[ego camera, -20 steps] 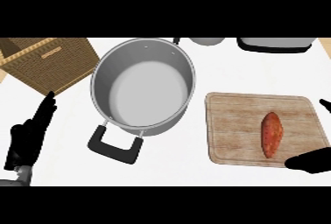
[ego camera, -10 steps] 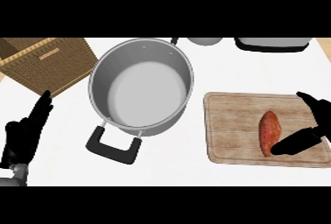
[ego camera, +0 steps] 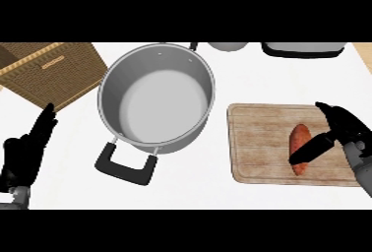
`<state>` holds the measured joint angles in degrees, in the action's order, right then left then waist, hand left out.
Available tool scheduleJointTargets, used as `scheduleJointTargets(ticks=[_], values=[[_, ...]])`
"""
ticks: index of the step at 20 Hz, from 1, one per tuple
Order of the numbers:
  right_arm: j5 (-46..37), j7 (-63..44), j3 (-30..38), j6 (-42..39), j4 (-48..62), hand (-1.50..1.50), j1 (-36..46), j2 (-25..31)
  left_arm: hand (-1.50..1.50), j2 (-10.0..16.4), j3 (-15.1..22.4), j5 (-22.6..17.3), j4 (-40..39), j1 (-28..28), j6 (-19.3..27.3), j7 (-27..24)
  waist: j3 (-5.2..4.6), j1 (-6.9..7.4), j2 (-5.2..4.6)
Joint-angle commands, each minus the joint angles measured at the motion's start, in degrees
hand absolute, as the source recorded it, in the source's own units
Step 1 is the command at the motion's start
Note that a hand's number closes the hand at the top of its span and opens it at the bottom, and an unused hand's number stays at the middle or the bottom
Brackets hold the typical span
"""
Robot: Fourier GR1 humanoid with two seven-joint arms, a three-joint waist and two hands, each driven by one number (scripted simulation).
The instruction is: Pick the sweet potato from the cutting board and place it in the pot
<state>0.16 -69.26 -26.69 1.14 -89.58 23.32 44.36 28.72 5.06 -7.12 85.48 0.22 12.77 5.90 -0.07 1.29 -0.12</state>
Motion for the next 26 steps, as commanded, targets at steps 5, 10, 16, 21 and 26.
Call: scheduleJointTargets(ticks=[5,10,16,21,26], values=[[-2.5,-9.1,-1.7,-2.7,5.6,-1.50,1.7,-4.2,0.00,-1.1,-1.3,0.9,0.1,-1.4,-0.1,-1.1,0.02,-0.82,0.16],[-3.9,-6.4,-0.3,-2.2,11.7,-1.50,3.6,-7.4,0.00,-4.1,0.6,4.0,-1.8,0.8,1.5,-1.5,0.03,-0.98,-0.07],[-4.2,-5.8,-0.2,-5.8,7.9,1.50,0.4,-8.1,0.00,-0.8,-4.5,0.7,-1.5,-1.3,-3.7,-1.6,0.03,-1.27,0.18],[-9.0,-3.9,1.1,-7.0,8.2,1.50,1.5,-9.4,0.00,-3.0,-3.3,3.2,4.5,-5.5,-3.0,-0.3,0.05,-0.98,0.21],[-11.1,1.0,3.9,-8.2,12.4,1.50,1.7,-11.0,0.00,-4.7,-4.7,5.4,-1.4,1.2,-2.7,0.3,0.05,-1.29,0.11]])
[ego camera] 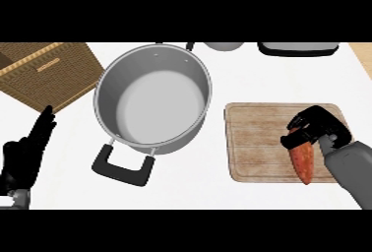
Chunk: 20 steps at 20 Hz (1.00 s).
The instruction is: Pick the sweet potato from the cutting board and place it in the pot
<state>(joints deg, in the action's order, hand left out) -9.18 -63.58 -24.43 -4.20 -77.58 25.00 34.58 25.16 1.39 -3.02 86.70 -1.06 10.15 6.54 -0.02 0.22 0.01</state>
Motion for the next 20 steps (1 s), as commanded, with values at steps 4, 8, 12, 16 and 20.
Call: scheduleJointTargets(ticks=[4,8,12,16,20], values=[[-7.3,-6.8,-12.0,-1.0,-8.3,1.50,4.6,-12.8,0.00,0.6,-0.1,-0.2,0.5,0.9,-2.6,1.2,-0.13,2.31,0.27],[-10.4,1.5,-24.2,-4.4,-10.6,1.50,13.1,-25.2,0.00,-1.1,3.4,1.3,-0.1,4.0,-3.4,0.3,-0.54,9.85,-0.58],[-15.3,-3.1,-32.4,-2.5,-4.4,1.50,21.9,-34.0,0.00,-2.5,4.3,2.4,-1.0,5.5,-2.2,0.5,-0.37,7.78,-0.38],[-19.0,-6.6,-35.1,2.3,-3.0,1.50,31.4,-34.4,0.00,-0.3,2.3,1.4,-1.5,4.5,-3.7,0.2,-0.31,7.43,0.34],[-24.5,-11.3,-35.7,4.6,-3.7,1.50,39.4,-34.5,0.00,-2.2,2.9,1.5,-2.6,4.6,-2.6,0.9,-0.34,5.58,0.93]])
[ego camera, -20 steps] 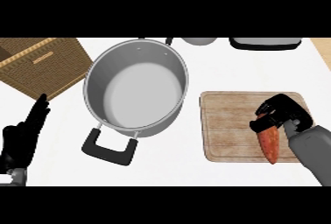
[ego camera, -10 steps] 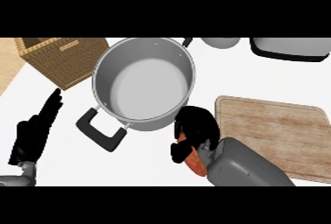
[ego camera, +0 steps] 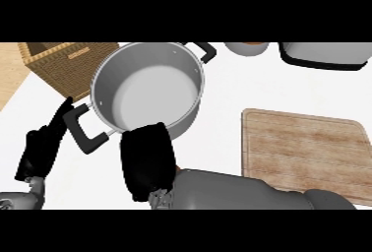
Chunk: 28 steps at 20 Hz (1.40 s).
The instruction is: Pick the sweet potato from the cutting board and place it in the pot
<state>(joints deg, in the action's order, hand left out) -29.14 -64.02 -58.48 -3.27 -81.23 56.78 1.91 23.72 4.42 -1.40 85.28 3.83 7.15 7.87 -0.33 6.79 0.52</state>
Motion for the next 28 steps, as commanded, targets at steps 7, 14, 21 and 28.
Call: scheduleJointTargets(ticks=[7,14,21,28], values=[[-9.6,-15.8,3.2,9.4,1.6,1.50,17.3,-1.8,0.00,-0.8,0.0,0.2,-0.7,0.0,0.3,0.0,0.07,-1.16,0.29],[-10.4,-15.7,7.8,15.4,5.5,1.50,22.3,-1.9,0.00,0.3,-1.7,-0.4,0.0,-0.6,-0.1,-0.4,0.13,-1.66,-0.25],[-10.6,-10.8,11.5,20.1,13.2,1.50,24.6,-1.9,0.00,-1.0,-1.1,0.9,-0.6,-2.2,0.7,-2.2,0.18,-3.20,-0.68],[-6.8,-1.5,16.5,22.2,25.0,1.50,28.7,-1.9,0.00,-1.8,-1.7,1.6,0.7,-1.4,2.2,-0.1,0.20,-3.71,-0.89]])
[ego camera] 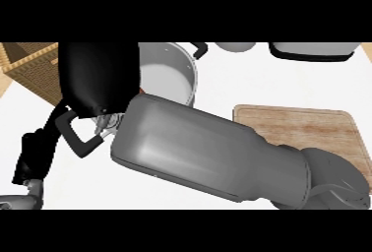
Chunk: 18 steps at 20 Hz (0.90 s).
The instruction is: Pick the sweet potato from the cutting board and place it in the pot
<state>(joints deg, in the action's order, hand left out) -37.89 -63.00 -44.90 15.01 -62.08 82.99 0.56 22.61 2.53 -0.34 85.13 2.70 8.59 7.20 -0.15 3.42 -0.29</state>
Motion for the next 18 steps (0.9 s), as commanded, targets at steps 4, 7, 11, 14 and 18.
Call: scheduleJointTargets(ticks=[4,7,11,14,18], values=[[3.9,5.6,2.8,9.8,15.1,1.50,1.9,-0.5,0.00,-0.1,-0.7,-0.8,-0.3,0.1,-1.5,-0.1,-0.03,0.61,-0.57],[5.8,9.5,1.2,12.6,20.3,1.50,-0.5,-0.5,0.00,0.8,-1.5,-0.3,-1.2,2.1,-1.9,0.1,-0.03,0.71,-0.76],[8.1,16.9,1.8,10.4,28.1,1.50,1.5,-0.6,0.00,1.0,-1.7,-0.4,0.0,2.1,-2.4,0.7,-0.02,1.16,-1.00],[9.6,20.5,2.0,12.5,31.9,1.50,0.8,-0.6,0.00,-0.3,-0.7,0.9,0.5,0.9,-1.1,0.4,-0.01,1.97,-1.28],[14.9,22.8,5.9,15.0,34.5,-1.50,-1.1,-0.6,0.00,-0.3,0.4,0.1,1.9,2.6,-3.1,1.3,0.01,3.36,-1.80]])
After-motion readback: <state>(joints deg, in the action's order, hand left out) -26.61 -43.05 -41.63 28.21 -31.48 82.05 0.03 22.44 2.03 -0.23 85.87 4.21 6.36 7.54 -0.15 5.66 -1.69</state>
